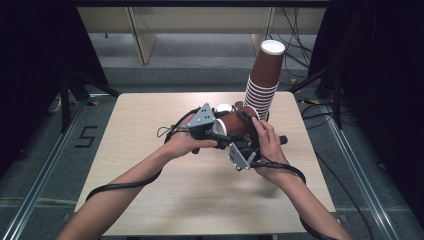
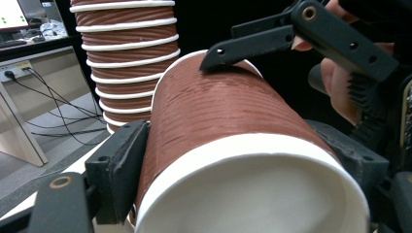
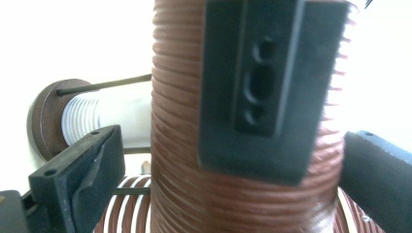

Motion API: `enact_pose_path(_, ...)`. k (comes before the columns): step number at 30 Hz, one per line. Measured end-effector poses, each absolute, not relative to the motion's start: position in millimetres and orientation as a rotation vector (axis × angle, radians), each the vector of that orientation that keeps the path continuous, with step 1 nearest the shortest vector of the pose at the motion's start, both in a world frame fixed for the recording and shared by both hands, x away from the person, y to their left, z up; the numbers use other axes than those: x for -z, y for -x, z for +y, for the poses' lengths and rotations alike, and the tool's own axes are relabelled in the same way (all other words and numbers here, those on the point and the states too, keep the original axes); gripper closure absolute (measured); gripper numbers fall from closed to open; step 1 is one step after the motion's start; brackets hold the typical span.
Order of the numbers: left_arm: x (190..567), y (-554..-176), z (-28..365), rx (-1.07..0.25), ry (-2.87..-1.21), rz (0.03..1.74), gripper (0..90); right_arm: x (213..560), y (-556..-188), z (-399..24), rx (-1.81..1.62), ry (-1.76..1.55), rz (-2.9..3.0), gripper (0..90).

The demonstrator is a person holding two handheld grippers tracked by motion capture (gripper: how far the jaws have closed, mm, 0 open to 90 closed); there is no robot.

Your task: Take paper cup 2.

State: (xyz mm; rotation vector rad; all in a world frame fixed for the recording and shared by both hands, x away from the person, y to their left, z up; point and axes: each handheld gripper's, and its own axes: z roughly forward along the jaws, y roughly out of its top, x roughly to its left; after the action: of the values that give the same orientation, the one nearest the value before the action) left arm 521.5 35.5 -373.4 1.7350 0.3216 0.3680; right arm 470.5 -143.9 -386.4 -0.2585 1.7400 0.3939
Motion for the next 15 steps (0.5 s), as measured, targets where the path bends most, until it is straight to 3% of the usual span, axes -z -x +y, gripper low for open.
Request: enact_pose_path(15, 377.2, -525.5, 43.7, -0.378, -1.726, 0.347, 19.8, 384.5, -464.6, -147.0, -0.417, 0.241, 1.718, 0.6)
